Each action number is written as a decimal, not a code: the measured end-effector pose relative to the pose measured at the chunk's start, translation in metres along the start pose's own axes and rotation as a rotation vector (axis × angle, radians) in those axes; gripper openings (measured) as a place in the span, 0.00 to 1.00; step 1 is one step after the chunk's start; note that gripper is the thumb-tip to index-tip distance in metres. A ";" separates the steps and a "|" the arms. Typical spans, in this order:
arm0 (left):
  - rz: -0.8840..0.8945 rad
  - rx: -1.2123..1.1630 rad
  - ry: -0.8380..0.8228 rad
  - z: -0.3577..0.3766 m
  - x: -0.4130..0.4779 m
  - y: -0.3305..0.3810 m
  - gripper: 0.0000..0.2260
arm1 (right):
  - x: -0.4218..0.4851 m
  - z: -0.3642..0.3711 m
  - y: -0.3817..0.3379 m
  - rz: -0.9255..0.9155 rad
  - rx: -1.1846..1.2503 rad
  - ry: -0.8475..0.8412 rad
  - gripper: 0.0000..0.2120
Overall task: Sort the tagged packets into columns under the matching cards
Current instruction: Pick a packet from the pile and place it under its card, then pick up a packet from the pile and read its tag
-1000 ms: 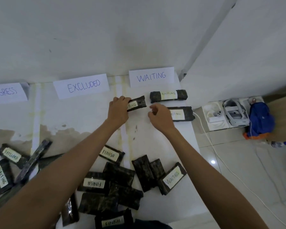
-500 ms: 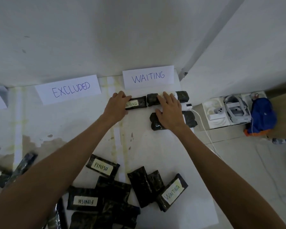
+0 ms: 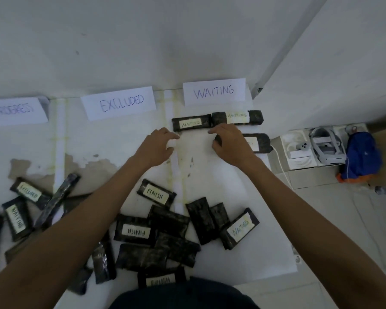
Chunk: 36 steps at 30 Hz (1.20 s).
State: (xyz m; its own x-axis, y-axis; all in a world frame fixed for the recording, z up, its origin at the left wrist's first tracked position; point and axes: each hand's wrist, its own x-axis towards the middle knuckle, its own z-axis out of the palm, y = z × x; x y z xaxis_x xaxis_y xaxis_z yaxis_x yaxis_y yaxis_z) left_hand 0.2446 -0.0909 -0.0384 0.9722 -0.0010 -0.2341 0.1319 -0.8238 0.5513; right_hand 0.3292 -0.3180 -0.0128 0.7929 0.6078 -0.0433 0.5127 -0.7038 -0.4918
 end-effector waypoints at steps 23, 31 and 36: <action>-0.115 0.136 -0.052 0.042 -0.149 -0.037 0.24 | -0.082 0.117 -0.108 -0.117 -0.174 -0.319 0.23; -0.196 0.121 0.155 0.008 -0.184 -0.042 0.26 | -0.083 0.097 -0.119 -0.165 0.029 -0.189 0.22; -0.230 0.181 0.289 -0.026 -0.227 -0.059 0.25 | -0.073 0.086 -0.153 -0.261 0.063 -0.159 0.22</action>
State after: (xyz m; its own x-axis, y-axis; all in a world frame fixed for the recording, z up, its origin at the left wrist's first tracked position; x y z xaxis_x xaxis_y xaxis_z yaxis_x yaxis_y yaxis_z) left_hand 0.0210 -0.0277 0.0031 0.9391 0.3328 -0.0860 0.3410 -0.8704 0.3551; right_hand 0.1646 -0.2227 -0.0090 0.5729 0.8186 -0.0411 0.6669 -0.4947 -0.5573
